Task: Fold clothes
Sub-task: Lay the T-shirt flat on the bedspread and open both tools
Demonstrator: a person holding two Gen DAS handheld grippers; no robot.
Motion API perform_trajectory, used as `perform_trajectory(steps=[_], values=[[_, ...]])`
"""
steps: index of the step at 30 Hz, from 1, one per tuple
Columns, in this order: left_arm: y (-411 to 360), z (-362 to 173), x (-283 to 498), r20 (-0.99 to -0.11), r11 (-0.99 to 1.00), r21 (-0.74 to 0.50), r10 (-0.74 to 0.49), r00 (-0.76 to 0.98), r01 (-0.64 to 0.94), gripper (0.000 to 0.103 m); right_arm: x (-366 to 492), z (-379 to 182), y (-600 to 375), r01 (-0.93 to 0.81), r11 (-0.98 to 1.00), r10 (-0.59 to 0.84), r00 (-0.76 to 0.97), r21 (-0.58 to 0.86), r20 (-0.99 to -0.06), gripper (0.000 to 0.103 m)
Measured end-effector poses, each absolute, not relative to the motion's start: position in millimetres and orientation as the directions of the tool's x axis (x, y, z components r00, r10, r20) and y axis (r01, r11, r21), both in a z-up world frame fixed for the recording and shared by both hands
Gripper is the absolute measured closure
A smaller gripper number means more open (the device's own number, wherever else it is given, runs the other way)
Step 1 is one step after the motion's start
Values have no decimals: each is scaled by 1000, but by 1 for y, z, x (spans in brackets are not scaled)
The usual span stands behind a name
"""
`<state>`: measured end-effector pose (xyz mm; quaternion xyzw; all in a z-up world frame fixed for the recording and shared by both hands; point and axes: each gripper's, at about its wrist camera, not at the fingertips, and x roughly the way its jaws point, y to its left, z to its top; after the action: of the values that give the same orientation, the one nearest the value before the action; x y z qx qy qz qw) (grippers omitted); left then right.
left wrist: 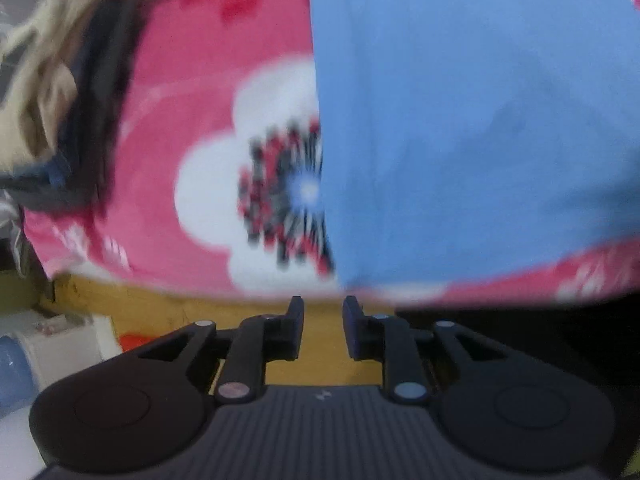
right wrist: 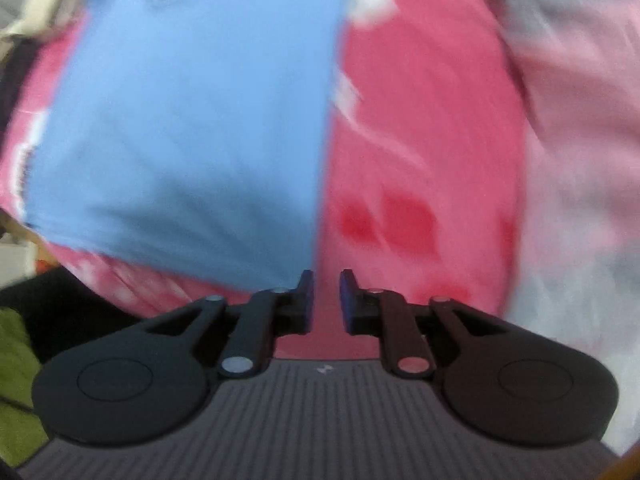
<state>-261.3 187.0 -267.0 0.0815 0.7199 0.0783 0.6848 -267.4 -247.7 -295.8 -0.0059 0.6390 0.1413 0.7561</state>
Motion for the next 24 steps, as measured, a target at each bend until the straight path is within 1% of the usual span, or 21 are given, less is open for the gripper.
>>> perform_trajectory(steps=[2,4,5,6,7,8,10,11,12,13,14,16,18,21,24], values=[[172,-263,-250,-979,979,206,206,-2,3,76,-247,-299,-220,-301,938,235,186,172,-954,73],[146,-274,-250,-984,984,178,178,21,23,74,-232,-309,-197,-362,917,248,195,166,-949,73],[137,-283,-250,-985,984,172,171,23,37,72,-223,-316,-185,-386,909,249,192,160,-949,71],[128,-293,-250,-986,985,165,164,18,45,70,-215,-326,-175,-403,904,235,188,144,-954,66],[123,-307,-253,-987,987,158,158,-6,42,68,-213,-336,-166,-405,905,213,174,127,-962,62],[119,-321,-256,-987,988,153,154,-36,38,67,-216,-347,-164,-393,912,188,139,121,-972,57],[121,-352,-271,-974,986,166,169,-152,30,68,-224,-365,-162,-372,922,152,88,109,-985,56],[125,-363,-280,-963,985,172,175,-204,30,69,-234,-363,-165,-373,922,163,120,108,-979,55],[130,-371,-291,-954,985,169,171,-248,30,69,-242,-361,-167,-377,920,158,115,104,-981,53],[135,-374,-304,-947,987,160,163,-278,34,69,-248,-360,-169,-368,924,133,68,100,-989,52],[141,-376,-315,-940,988,152,157,-302,39,69,-253,-360,-171,-360,928,109,20,94,-994,52],[155,-365,-326,-944,989,145,150,-295,39,69,-263,-359,-175,-343,936,58,-70,79,-996,52],[176,-349,-328,-956,992,125,119,-267,-6,69,-265,-353,-176,-320,946,16,-99,47,-995,54],[216,-323,-307,-980,990,93,71,-185,-109,67,-253,-337,-164,-296,955,-13,-59,5,-998,56],[251,-307,-268,-994,984,83,71,-78,-160,67,-222,-311,-130,-276,961,33,53,17,-998,60]])
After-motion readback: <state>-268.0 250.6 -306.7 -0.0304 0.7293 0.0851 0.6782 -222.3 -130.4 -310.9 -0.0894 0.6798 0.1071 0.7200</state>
